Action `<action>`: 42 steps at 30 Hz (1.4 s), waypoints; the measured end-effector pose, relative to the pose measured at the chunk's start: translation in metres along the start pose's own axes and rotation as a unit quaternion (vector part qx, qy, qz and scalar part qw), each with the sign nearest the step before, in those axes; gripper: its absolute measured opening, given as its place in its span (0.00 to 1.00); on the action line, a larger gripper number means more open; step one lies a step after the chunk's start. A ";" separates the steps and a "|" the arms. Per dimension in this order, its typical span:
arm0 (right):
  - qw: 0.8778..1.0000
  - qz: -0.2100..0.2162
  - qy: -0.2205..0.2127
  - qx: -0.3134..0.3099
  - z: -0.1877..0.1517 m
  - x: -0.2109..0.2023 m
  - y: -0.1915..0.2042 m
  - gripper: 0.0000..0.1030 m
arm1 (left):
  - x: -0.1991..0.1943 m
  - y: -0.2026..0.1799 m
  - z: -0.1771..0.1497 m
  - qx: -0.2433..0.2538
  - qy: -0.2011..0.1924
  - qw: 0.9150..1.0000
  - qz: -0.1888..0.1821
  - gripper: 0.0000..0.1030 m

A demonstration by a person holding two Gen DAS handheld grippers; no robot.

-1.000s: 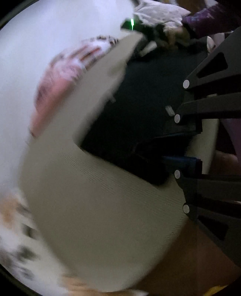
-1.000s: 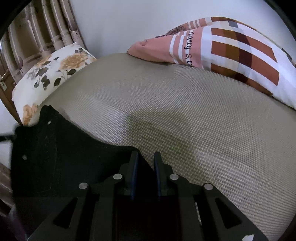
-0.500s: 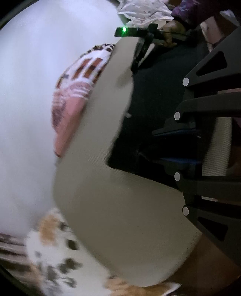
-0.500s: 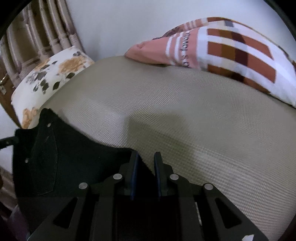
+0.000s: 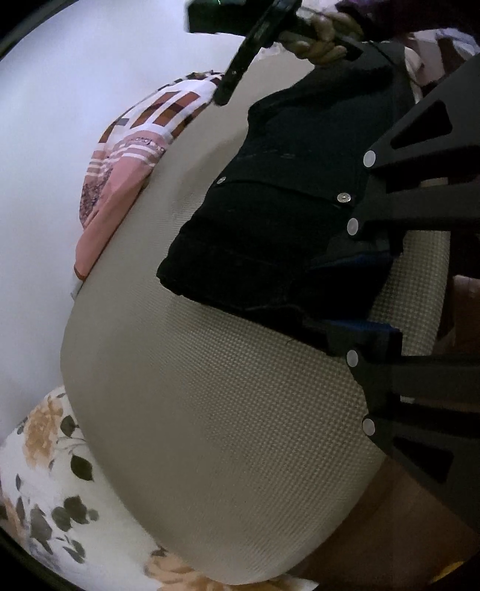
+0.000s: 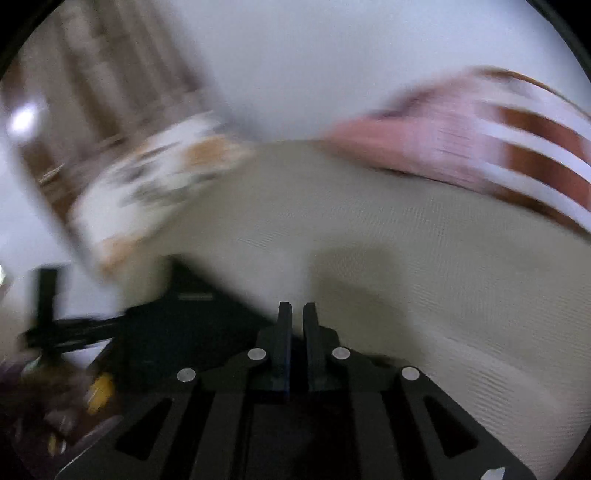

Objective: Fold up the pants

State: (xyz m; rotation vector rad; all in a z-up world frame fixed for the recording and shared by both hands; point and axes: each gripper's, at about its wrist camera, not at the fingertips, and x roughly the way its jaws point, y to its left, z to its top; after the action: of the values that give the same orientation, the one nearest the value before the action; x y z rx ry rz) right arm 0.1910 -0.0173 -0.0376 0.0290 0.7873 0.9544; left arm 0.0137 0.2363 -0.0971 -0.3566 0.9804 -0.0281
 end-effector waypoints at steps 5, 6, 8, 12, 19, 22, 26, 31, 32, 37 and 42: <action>0.984 0.083 0.080 -0.135 0.022 0.076 0.104 0.08 | -0.002 0.002 -0.002 -0.009 -0.005 1.000 -0.010 0.26; 0.980 0.088 0.097 -0.148 0.022 0.093 0.116 0.08 | -0.003 0.003 -0.002 -0.007 -0.005 1.000 -0.010 0.27; 0.976 0.081 0.121 -0.163 0.023 0.120 0.129 0.07 | -0.006 0.003 -0.001 -0.009 -0.011 1.000 -0.009 0.27; 0.977 0.008 0.135 -0.162 0.033 0.157 0.124 0.00 | -0.016 0.007 0.004 -0.018 -0.035 0.999 0.007 0.33; 0.989 0.029 0.113 -0.094 0.032 0.165 0.096 0.00 | -0.017 0.027 0.006 -0.059 -0.034 0.997 0.028 0.57; 0.991 0.040 0.106 -0.076 0.031 0.165 0.091 0.00 | -0.028 0.019 0.009 -0.037 -0.037 0.998 0.027 0.57; 0.992 0.052 0.100 -0.064 0.029 0.165 0.089 0.00 | -0.048 -0.003 0.014 -0.012 -0.064 0.995 -0.074 0.57; 0.990 0.089 0.109 -0.026 0.031 0.169 0.076 0.00 | -0.021 -0.036 0.007 0.084 -0.024 0.990 -0.110 0.57; 0.989 0.099 0.112 -0.016 0.031 0.169 0.073 0.00 | -0.005 -0.035 0.001 0.093 -0.001 0.991 -0.094 0.57; 0.981 0.146 0.124 0.041 0.033 0.167 0.056 0.00 | 0.010 -0.028 -0.014 0.115 -0.024 0.989 -0.094 0.56; 0.986 0.128 0.044 0.099 0.024 0.082 0.025 0.12 | 0.013 -0.035 -0.015 0.125 -0.023 0.989 -0.076 0.56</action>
State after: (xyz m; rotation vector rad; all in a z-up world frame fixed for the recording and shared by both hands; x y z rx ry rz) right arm 0.2145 0.0651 -0.0599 0.2681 0.9746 1.1218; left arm 0.0133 0.1963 -0.1043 -0.1992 0.8909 -0.2770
